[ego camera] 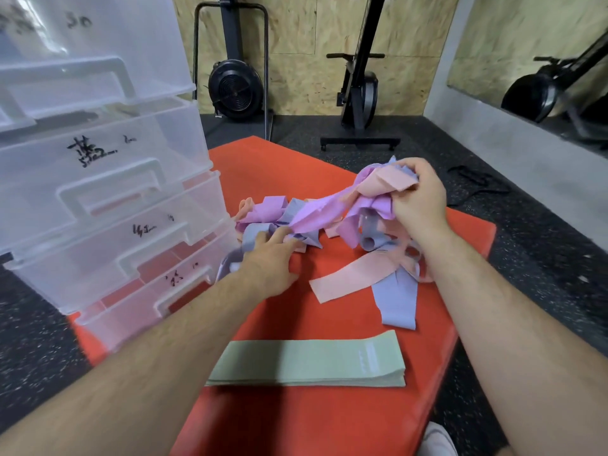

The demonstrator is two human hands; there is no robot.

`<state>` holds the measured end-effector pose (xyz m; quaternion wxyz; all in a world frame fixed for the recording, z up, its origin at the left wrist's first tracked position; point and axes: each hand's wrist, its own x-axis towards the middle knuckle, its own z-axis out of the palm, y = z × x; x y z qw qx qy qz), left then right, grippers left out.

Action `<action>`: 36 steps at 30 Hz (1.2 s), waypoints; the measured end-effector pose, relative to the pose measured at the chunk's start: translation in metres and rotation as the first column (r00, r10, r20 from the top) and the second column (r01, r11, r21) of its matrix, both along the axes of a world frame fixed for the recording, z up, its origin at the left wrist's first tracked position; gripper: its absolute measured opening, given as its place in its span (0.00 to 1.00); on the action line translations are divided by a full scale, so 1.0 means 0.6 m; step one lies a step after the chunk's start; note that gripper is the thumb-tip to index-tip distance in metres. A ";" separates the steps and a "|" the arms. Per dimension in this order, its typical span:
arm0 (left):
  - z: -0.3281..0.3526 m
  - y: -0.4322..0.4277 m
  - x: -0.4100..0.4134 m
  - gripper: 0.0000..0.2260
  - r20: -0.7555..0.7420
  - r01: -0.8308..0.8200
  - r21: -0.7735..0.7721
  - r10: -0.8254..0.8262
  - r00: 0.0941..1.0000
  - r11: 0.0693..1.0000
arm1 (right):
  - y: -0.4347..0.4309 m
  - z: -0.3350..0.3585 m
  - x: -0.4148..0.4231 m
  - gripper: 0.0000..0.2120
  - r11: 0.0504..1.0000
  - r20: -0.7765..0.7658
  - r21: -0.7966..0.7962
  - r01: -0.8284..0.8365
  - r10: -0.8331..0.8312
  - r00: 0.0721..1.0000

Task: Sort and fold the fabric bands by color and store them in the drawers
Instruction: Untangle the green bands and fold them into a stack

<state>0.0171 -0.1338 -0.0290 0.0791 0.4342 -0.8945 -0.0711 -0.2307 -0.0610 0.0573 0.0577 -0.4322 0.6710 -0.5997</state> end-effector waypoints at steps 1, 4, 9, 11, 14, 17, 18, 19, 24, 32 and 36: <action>0.003 0.002 -0.005 0.24 0.003 -0.024 -0.056 0.024 1.000 0.998 | 0.002 0.001 -0.001 0.08 1.000 0.000 -0.007 0.018 -0.018 1.000; 0.017 0.007 -0.023 0.21 -0.026 -0.130 -0.276 0.128 0.991 0.952 | 0.005 -0.002 0.004 0.10 0.998 -0.004 0.065 0.011 -0.011 1.000; -0.012 -0.025 -0.037 0.23 0.084 -0.267 -0.094 0.275 0.958 0.959 | 0.010 -0.039 0.016 0.27 0.768 -0.101 0.611 -0.193 0.317 0.943; -0.020 -0.029 -0.038 0.22 0.083 -0.310 -0.004 0.309 0.947 0.951 | 0.014 -0.053 0.019 0.36 0.571 -0.091 0.795 -0.204 0.445 0.891; -0.012 -0.030 -0.036 0.16 0.098 -0.282 -0.096 0.291 0.952 0.955 | 0.015 -0.067 0.022 0.39 0.506 -0.109 0.842 -0.189 0.502 0.858; 0.005 -0.031 -0.032 0.15 -0.042 -0.257 -0.053 0.255 0.966 0.965 | 0.015 -0.062 0.026 0.36 0.499 -0.145 0.853 -0.155 0.511 0.848; 0.007 -0.030 -0.034 0.14 -0.122 -0.225 0.006 0.224 0.967 0.974 | 0.015 -0.061 0.026 0.35 0.501 -0.140 0.850 -0.161 0.509 0.849; 0.011 -0.025 -0.039 0.13 -0.219 -0.173 0.037 0.177 0.960 0.984 | 0.014 -0.061 0.026 0.35 0.512 -0.139 0.843 -0.164 0.502 0.854; 0.048 0.019 -0.087 0.12 -0.514 0.078 -0.075 -0.106 0.851 0.994 | 0.019 -0.060 0.029 0.26 0.817 -0.334 0.571 -0.080 0.320 0.887; 0.033 0.009 -0.087 0.19 -0.263 0.044 -0.041 -0.054 0.963 0.998 | 0.027 -0.050 0.017 0.26 0.651 -0.455 0.744 0.150 0.330 0.827; 0.045 0.015 -0.061 0.14 -0.142 -0.068 -0.038 0.061 0.988 0.997 | 0.046 -0.014 0.025 0.23 0.557 -0.406 0.814 0.165 0.341 0.848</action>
